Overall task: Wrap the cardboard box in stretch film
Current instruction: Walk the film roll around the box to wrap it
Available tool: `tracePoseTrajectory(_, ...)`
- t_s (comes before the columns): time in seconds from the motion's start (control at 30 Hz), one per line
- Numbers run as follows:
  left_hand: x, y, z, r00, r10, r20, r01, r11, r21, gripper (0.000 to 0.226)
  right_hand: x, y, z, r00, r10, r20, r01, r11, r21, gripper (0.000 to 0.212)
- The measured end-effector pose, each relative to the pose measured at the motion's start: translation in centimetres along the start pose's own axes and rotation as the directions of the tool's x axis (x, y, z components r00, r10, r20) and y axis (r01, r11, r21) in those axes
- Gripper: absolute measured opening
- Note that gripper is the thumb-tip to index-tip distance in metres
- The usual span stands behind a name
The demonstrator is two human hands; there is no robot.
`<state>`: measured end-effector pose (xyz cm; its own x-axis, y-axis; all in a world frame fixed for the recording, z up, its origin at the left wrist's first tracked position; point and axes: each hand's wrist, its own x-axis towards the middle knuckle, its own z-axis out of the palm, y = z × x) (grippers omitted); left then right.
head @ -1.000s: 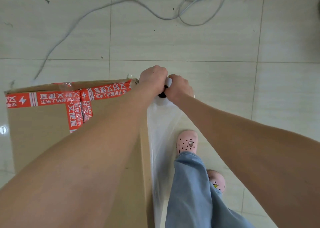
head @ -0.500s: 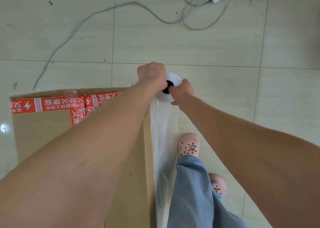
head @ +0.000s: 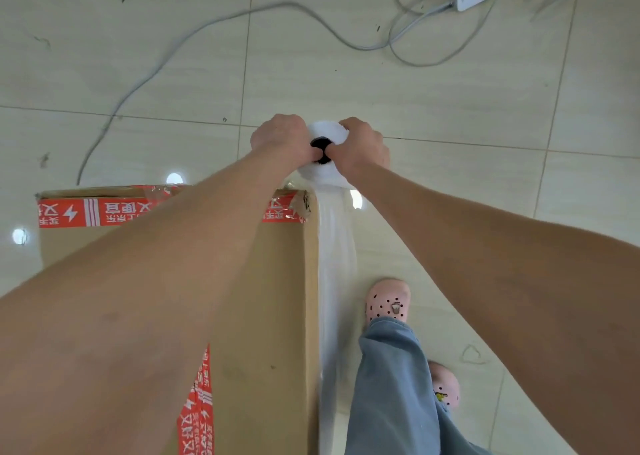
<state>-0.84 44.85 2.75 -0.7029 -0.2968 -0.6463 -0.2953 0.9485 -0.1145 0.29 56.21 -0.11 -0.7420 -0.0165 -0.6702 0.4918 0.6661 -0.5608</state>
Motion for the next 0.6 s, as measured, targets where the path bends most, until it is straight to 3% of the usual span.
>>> tracePoseTrajectory(0.07, 0.3, 0.0, 0.1, 0.998, 0.067, -0.02, -0.067, 0.997, -0.031, 0.022, -0.1, -0.1, 0.3, 0.999, -0.014, -0.029, 0.016, 0.997, 0.071, 0.064)
tracePoseTrajectory(0.13, 0.4, 0.4, -0.1, 0.992, 0.109, -0.065, -0.112, 0.993, -0.042, 0.023, -0.2, 0.2, 0.7, 0.997, 0.082, 0.0, -0.08, 0.974, 0.211, 0.078)
tracePoseTrajectory(0.23, 0.4, 0.8, -0.6, 0.994, 0.105, -0.036, -0.107, 0.992, -0.063, 0.025, -0.6, 0.1, 1.1, 0.93, 0.294, 0.219, -0.354, 0.875, 0.329, 0.089)
tracePoseTrajectory(0.3, 0.4, 0.6, -0.9, 0.996, 0.089, -0.005, -0.089, 0.993, -0.081, 0.025, -0.3, -0.4, 1.2, 0.904, 0.324, 0.278, -0.404, 0.859, 0.314, 0.081)
tracePoseTrajectory(0.4, 0.5, -0.1, -1.1, 0.998, 0.055, 0.021, -0.052, 0.991, -0.127, 0.017, 0.4, -1.0, 1.4, 0.94, 0.269, 0.212, -0.318, 0.915, 0.249, 0.054)
tracePoseTrajectory(0.6, 1.4, -3.5, -0.8, 0.993, -0.05, 0.106, 0.076, 0.963, -0.259, 0.021, 2.0, -3.7, 2.0, 0.98, -0.016, 0.197, 0.02, 1.0, -0.015, 0.023)
